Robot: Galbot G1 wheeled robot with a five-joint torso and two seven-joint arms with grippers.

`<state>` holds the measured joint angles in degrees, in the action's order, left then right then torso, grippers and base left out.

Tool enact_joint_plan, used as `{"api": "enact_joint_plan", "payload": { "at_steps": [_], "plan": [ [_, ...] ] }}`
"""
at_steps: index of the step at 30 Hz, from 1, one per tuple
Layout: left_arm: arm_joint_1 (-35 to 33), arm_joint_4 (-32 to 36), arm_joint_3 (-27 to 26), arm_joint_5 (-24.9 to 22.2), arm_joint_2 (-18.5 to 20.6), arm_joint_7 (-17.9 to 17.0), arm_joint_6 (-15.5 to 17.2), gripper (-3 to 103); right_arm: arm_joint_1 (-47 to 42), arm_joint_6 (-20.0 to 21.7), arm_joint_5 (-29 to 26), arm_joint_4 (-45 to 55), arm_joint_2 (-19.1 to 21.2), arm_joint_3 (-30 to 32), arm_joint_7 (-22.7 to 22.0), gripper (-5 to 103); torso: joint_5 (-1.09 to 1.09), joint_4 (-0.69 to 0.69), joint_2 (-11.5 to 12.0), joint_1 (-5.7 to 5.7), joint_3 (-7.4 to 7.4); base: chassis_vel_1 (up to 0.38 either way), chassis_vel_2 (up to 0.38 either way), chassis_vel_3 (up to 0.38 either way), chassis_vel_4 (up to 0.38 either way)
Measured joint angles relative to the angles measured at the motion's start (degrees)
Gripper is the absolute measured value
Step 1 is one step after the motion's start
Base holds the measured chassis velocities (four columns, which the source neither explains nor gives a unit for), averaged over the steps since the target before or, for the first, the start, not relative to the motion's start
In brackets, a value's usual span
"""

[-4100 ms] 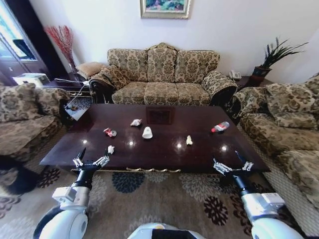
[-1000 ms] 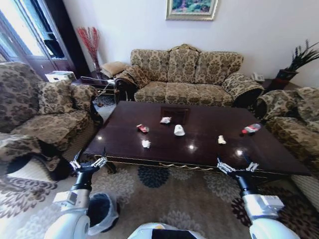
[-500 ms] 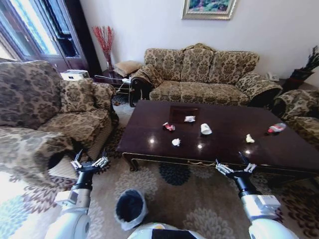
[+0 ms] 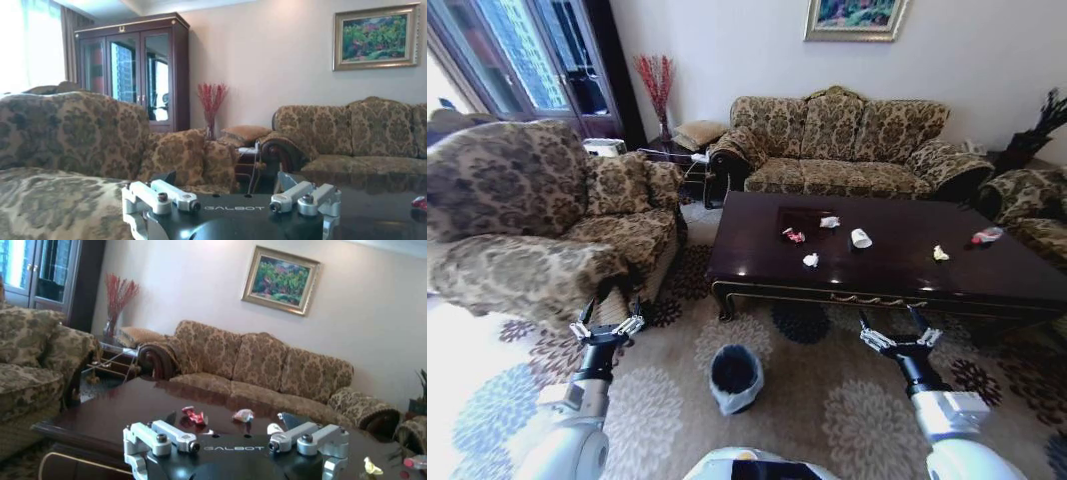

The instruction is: Move to the front of the table and place the trash on the table into the trash bin.

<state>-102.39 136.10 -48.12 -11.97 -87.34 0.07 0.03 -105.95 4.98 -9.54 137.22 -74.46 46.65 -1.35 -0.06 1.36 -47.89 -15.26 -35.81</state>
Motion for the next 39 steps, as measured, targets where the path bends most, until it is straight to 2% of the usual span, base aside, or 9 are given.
{"api": "enact_joint_plan", "payload": {
  "at_steps": [9,18,39],
  "plan": [
    [0.1,0.0,0.0,0.0,0.0,0.0,0.0,100,0.0,0.0,0.0,0.0,0.0,0.0,0.0,100,0.11,0.01,0.1,-0.12,-0.07,0.039,-0.013,-0.029,-0.005],
    [0.0,0.0,0.0,0.0,0.0,0.1,0.0,100,0.0,0.0,0.0,0.0,0.0,0.0,-0.1,100,0.03,-0.01,0.0,-0.03,-0.02,-0.033,0.0,0.033,-0.002],
    [0.0,0.0,0.0,0.0,0.0,0.0,0.0,100,0.0,0.0,-0.1,0.0,0.0,0.0,-0.1,100,0.07,0.0,0.0,-0.05,-0.03,0.0,0.0,0.0,0.0]
  ]
}}
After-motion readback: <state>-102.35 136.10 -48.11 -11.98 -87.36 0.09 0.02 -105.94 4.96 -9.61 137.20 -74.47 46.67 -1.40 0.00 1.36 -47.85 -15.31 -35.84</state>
